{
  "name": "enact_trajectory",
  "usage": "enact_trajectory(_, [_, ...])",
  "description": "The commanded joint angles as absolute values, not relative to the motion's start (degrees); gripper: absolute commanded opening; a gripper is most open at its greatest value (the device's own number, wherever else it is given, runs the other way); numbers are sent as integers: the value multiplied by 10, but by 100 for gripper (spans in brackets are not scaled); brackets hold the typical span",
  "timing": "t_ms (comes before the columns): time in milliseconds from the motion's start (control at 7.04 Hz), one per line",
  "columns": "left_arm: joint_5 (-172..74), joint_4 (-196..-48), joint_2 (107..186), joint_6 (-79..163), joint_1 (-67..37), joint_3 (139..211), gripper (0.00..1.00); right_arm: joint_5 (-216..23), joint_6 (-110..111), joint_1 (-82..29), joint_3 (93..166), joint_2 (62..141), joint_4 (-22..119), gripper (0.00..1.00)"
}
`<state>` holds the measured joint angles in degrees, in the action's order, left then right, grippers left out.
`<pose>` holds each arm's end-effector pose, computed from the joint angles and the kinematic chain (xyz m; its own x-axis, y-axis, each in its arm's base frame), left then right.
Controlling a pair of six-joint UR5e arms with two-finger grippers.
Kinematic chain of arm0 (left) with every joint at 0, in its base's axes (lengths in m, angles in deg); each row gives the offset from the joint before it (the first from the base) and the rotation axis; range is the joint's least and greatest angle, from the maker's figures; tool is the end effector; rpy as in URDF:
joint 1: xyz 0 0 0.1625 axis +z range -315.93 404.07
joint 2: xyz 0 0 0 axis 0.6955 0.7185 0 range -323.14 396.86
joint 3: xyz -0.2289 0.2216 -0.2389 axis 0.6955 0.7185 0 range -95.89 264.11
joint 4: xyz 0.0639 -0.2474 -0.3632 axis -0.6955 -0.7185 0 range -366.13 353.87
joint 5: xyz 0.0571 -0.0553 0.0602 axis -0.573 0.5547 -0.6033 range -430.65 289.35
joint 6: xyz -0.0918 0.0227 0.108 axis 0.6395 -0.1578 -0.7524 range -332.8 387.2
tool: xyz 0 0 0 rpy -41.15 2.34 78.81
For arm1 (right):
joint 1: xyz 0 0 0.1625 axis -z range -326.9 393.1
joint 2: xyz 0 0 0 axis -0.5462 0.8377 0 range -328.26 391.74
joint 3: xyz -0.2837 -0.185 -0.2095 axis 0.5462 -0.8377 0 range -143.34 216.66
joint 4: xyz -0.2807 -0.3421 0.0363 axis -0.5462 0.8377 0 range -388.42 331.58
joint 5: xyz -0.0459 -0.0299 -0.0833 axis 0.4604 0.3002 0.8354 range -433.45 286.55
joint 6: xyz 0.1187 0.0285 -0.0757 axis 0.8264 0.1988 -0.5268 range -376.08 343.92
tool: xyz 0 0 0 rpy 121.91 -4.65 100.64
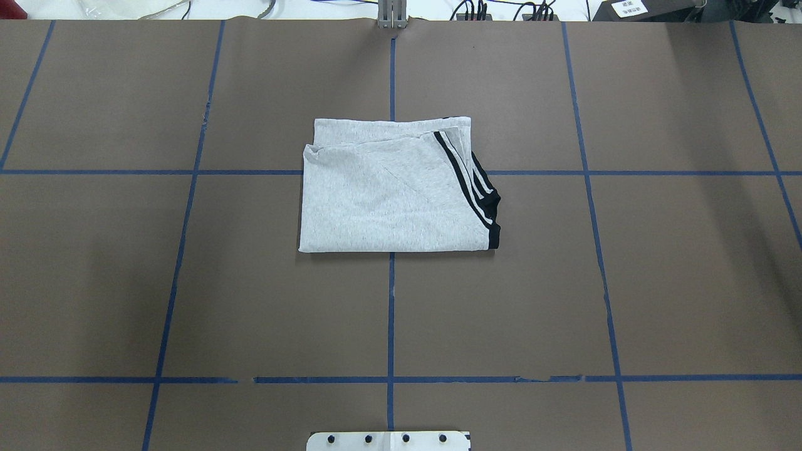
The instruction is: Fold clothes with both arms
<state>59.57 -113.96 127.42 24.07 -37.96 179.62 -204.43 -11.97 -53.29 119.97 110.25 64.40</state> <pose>0.0375 -0.5608 0.5758 0.7119 0.4139 -0.5673 -0.1661 0.8842 0.4367 0.0009 -0.6060 0.6222 0.7546 0.0017 0.6561 0.0087 0.9999 -0.0126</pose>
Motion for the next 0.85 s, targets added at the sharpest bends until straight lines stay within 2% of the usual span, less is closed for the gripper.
enact_trajectory(0, [598, -1103, 1278, 206, -441, 1781, 100, -2040, -120, -531, 1238, 1148, 645, 100])
enact_trajectory(142, [600, -1042, 1289, 207, -445, 1788, 100, -2041, -120, -520, 1247, 1158, 645, 100])
enact_trajectory(710, [627, -1047, 1264, 228, -453, 1814, 100, -2042, -112, -492, 1283, 1153, 695, 100])
